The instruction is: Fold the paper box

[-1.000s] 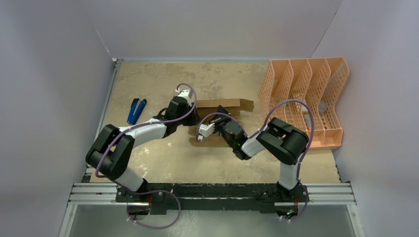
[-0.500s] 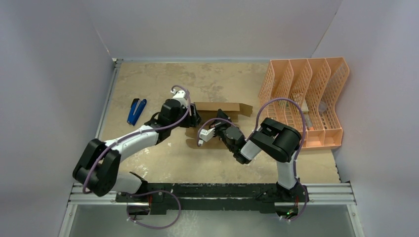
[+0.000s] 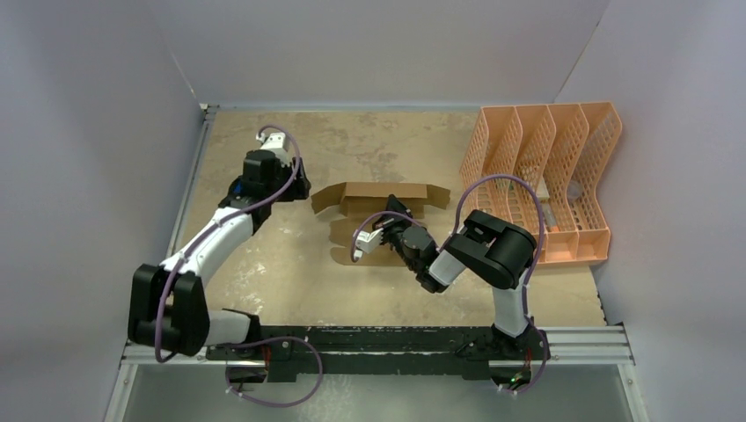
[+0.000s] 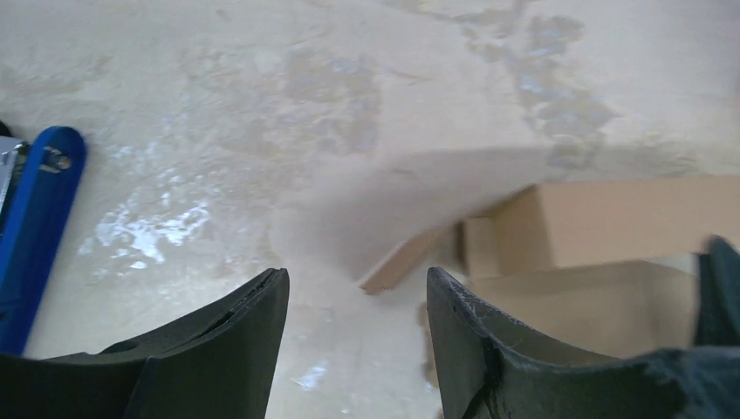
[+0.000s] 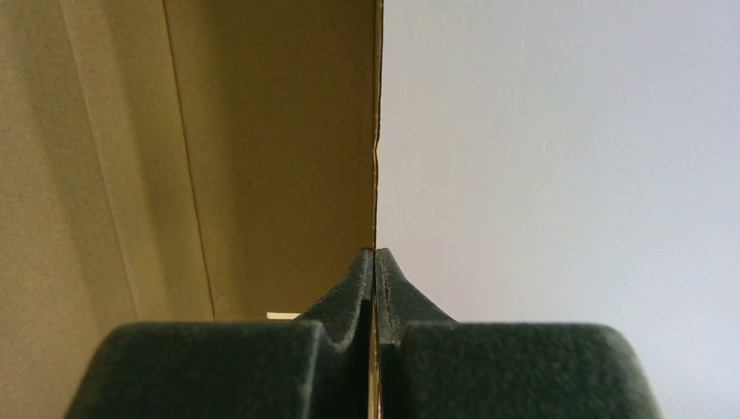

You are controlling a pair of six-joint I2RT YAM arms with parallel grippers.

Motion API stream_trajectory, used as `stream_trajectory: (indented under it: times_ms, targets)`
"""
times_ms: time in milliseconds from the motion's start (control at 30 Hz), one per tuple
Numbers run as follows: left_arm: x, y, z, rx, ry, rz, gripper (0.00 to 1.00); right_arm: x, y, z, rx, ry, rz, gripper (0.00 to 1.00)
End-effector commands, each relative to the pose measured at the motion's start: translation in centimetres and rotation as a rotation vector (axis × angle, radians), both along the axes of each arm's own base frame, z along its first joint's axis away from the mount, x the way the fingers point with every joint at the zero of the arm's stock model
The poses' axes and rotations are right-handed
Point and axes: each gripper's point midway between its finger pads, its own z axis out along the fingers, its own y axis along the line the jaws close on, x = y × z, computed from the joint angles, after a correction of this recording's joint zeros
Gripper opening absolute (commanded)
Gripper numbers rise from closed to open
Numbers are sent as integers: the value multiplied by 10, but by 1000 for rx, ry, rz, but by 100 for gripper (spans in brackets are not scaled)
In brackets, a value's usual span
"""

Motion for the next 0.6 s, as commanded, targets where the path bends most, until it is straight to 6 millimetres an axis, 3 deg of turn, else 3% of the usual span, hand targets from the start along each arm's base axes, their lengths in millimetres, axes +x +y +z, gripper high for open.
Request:
stream_trajectory:
  times_ms: [0,133,267,567]
  targets:
    - [28,36,-14,131,42,87,59,-3,3,22,56,-49,14,0]
    - [51,33,-34,190,112,27,58,-3,4,22,56,-47,18,0]
    - [63,7,-49,155,142,-116,58,-2,5,25,56,-51,21,0]
    - [32,-46,-67,165,185,-352,58,1,9,34,64,-67,19,0]
